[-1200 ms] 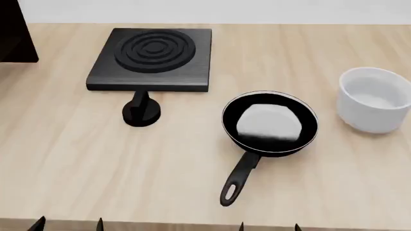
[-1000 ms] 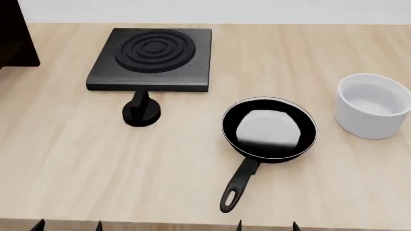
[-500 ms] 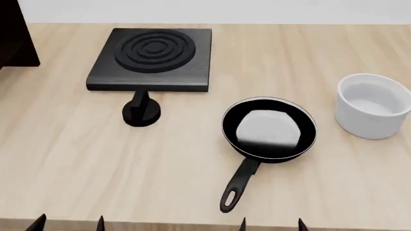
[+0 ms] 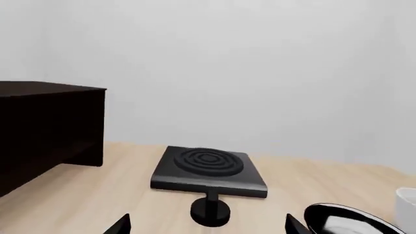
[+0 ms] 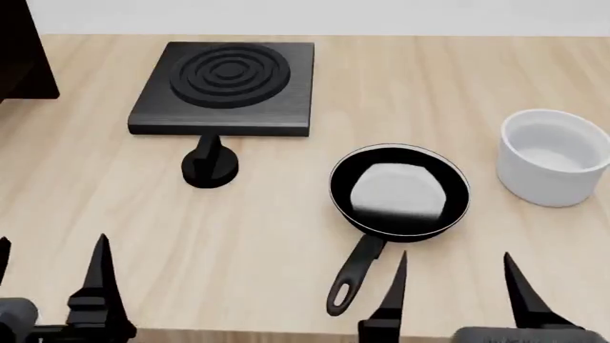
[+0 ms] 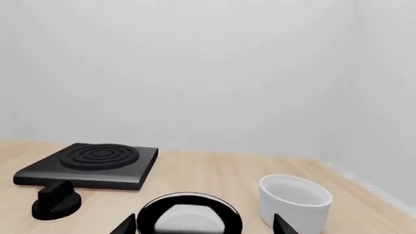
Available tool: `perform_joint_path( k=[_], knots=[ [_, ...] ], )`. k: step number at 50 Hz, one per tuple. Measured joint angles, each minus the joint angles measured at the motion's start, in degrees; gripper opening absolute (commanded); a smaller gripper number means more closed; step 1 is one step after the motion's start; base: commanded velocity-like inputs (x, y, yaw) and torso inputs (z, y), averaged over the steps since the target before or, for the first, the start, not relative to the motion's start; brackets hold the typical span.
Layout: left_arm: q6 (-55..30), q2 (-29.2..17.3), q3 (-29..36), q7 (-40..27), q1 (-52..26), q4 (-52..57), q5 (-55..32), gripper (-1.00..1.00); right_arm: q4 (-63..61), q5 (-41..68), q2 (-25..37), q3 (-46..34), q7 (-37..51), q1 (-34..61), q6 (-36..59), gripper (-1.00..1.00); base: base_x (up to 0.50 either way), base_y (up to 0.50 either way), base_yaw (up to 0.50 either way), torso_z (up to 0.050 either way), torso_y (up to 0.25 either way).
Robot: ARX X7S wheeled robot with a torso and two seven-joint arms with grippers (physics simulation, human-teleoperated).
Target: Put the frying pan under the cabinet shelf.
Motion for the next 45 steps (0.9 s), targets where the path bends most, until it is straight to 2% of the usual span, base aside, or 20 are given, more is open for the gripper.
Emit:
perform_joint_path(
  k=[7,16,34,45],
  knots=[
    [-8.7,-1.6,-1.4,-1.9,-5.6,8.5,-3.8,1.00,-7.5,2.8,3.2,2.4,1.0,5.4,9.0,1.00,0.00,0.00,0.00,0.000,0.000],
    [-21.0,-3.5,-4.6,-4.4,-16.7,16.1,-9.6,1.00,-15.5,8.2,7.0,6.2,2.1,15.7,21.9,1.00,0.00,0.00,0.00,0.000,0.000],
    [-42.6,-6.4,-15.8,-9.8,-42.7,21.7,-22.7,1.00,-24.9,25.3,12.8,15.6,4.6,40.6,46.3,1.00,0.00,0.00,0.00,0.000,0.000],
    [-55.9,-8.4,-25.6,-16.1,-57.6,24.8,-34.7,1.00,-26.9,38.7,16.8,19.5,10.0,53.2,55.1,1.00,0.00,0.01,0.00,0.000,0.000]
  ],
)
